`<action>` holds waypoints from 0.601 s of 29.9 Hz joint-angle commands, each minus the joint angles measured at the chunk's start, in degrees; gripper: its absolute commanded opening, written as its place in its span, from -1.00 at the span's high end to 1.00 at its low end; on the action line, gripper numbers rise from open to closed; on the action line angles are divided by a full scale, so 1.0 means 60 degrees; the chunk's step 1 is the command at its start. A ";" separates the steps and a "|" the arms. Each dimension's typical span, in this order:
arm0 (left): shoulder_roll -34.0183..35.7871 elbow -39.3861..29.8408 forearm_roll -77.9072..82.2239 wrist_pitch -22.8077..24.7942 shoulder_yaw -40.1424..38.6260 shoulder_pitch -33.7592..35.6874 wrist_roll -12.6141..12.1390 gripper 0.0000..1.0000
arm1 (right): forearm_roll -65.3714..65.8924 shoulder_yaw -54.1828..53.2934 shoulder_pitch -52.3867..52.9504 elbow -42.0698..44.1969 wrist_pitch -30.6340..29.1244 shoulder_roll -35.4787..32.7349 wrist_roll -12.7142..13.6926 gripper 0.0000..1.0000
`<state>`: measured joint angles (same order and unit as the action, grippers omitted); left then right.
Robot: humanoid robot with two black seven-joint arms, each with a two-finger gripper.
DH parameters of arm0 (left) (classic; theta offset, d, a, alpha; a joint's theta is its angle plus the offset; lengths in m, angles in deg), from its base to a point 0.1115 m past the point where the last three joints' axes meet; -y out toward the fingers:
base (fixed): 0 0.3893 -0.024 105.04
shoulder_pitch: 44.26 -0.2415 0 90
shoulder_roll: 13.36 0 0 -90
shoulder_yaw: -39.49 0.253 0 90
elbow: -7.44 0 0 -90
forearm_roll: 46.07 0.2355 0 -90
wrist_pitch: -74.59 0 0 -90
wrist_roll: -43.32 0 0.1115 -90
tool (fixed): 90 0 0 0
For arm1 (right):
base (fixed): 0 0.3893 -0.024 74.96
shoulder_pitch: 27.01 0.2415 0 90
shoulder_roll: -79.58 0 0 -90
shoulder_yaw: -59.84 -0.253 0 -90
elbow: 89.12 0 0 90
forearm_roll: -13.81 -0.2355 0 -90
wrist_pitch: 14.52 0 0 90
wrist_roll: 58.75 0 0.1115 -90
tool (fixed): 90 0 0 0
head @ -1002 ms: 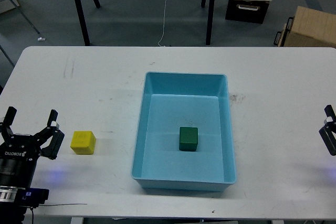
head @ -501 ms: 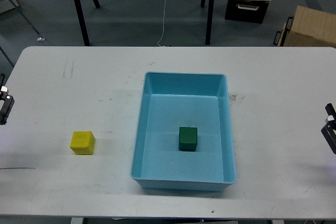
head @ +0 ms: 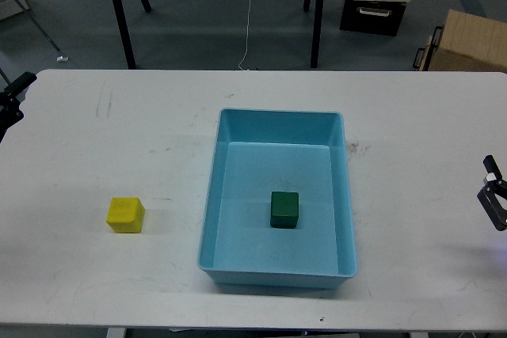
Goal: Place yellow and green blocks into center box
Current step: 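Raise the left gripper and swing it over the yellow cube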
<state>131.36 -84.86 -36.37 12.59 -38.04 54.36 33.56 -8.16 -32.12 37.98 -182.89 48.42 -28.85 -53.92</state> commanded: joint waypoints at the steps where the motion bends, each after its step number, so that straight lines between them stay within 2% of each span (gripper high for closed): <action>1: 0.0650 0.0427 0.0170 -0.0001 0.2428 0.2470 -0.0013 -1.00 | 0.0000 0.0004 -0.0021 -0.0001 -0.0015 0.0010 0.0000 -1.00; 9: 0.0813 0.1306 0.1237 -0.0001 0.7906 0.7392 -0.0057 -1.00 | 0.0014 -0.0011 -0.0036 -0.0001 -0.0030 0.0010 0.0000 -1.00; 15: 0.0330 0.1292 0.2833 -0.0001 1.1393 0.9899 -0.0115 -1.00 | 0.0014 0.0413 0.0008 0.0233 -0.0074 0.0112 0.0000 -1.00; 18: 0.0125 0.1306 0.3581 -0.0001 1.2553 1.0517 -0.0115 -1.00 | 0.0014 0.0604 0.0081 0.0233 -0.0074 0.0113 0.0000 -1.00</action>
<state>133.37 -77.11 -19.09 12.59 30.57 113.74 32.87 -8.07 -29.71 38.07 -181.65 48.03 -28.27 -53.92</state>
